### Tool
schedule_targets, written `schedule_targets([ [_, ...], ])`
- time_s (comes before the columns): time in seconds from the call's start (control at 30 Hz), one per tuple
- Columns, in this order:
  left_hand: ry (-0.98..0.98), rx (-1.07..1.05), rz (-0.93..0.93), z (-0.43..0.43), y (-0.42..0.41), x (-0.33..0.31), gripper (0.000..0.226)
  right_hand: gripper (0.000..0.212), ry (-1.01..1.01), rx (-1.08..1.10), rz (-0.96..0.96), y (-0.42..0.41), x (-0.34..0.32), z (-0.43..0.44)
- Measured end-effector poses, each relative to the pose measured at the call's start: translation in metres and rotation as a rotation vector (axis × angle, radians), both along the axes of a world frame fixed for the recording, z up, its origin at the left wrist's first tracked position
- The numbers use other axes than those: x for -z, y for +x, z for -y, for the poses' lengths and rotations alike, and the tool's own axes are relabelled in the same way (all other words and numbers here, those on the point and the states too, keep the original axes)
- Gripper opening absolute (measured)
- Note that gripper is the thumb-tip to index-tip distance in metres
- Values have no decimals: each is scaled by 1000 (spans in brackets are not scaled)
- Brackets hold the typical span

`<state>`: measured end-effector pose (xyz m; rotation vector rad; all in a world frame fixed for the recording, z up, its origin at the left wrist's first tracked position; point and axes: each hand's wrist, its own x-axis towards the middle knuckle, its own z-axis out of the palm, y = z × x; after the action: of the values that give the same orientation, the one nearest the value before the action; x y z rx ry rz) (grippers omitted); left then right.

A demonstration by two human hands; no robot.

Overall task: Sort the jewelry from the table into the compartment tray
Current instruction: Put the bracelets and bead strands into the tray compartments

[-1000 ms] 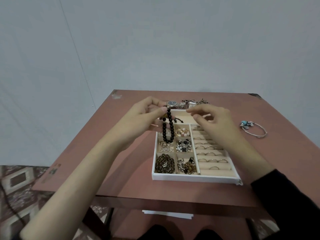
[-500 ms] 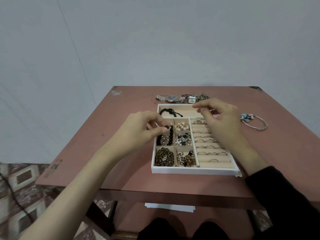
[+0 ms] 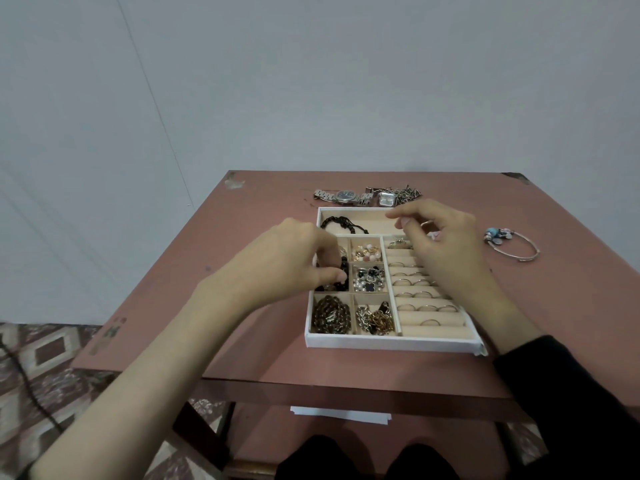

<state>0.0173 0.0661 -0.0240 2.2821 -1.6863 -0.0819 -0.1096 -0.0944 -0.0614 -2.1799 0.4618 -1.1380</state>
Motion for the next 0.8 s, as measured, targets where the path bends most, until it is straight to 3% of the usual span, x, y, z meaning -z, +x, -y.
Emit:
schedule_targets([
  [0.1, -52, 49, 15, 2, -1, 2, 32, 26, 5, -8, -7, 0, -1, -1],
  [0.33, -100, 33, 69, 0, 3, 13, 14, 26, 7, -19, -17, -1, -1, -1],
  [0.7, 51, 56, 252, -11, -8, 5, 27, 26, 8, -28, -7, 0, 0, -1],
  [0.8, 115, 52, 176, -15, -10, -1, 36, 26, 30, -21, -8, 0, -1, 0],
])
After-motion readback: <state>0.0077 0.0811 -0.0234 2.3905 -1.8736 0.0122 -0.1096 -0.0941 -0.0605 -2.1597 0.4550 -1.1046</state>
